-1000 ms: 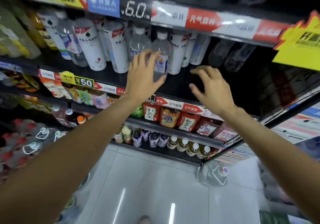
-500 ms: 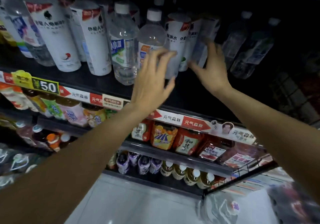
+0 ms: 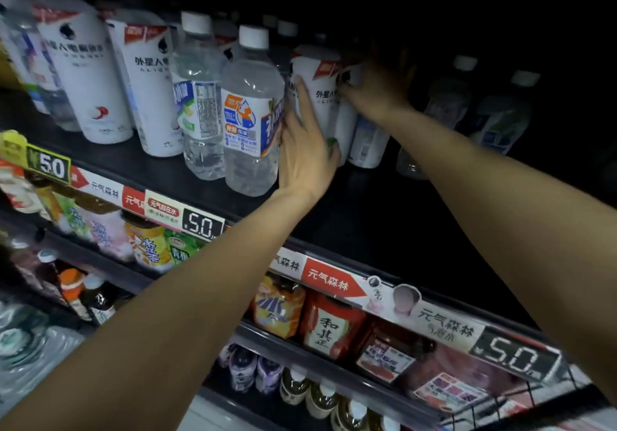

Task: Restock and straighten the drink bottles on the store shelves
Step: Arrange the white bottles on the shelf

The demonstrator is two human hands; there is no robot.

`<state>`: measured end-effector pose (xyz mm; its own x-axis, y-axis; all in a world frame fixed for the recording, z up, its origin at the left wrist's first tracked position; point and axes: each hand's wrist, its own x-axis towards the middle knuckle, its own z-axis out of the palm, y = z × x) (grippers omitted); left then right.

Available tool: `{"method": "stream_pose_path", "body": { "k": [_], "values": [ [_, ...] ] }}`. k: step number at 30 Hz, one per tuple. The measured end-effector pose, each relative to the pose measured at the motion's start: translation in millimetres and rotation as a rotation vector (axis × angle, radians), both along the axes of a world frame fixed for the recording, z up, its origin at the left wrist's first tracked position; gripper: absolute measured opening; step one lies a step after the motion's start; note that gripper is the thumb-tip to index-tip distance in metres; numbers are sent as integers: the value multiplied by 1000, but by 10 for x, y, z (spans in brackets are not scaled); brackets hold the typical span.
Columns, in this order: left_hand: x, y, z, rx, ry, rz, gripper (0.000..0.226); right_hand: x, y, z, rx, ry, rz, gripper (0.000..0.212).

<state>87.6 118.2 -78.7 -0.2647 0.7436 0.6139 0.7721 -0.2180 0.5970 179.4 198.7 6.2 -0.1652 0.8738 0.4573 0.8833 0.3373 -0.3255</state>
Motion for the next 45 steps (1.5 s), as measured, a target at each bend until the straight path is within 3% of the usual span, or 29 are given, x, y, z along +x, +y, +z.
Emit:
{"method": "stream_pose_path", "body": {
  "k": [4, 7, 11, 16, 25, 29, 34, 40, 45],
  "values": [
    [87, 99, 44, 19, -163, 65, 93, 80, 178, 34, -41, 89, 36, 119],
    [186, 23, 8, 80, -168, 32, 92, 265, 129, 8, -84, 179, 66, 102],
    [131, -182, -79, 129, -117, -143, 93, 512, -177, -117, 22, 390, 78, 127],
    [-73, -342, -40, 120, -48, -273, 100, 605, -933, -265, 95, 514, 144, 90],
    [-215, -392, 228, -107, -110, -287, 117, 761, -1341, -179, 16, 731, 142, 69],
    [-204, -328, 318, -143, -265, -336, 115, 649, -1389, -348, -133, 766, 114, 81],
    [-178, -373, 376, -184, -350, -303, 77, 529, -1515, -536, -137, 787, -47, 80],
    [-259, -912, 377, -90, -457, -416, 82, 261, -2060, -433, 79, 789, -17, 74],
    [-499, -1559, 671, -114, -469, -522, 83, 159, -2771, -12, 76, 768, 40, 85]
  ]
}}
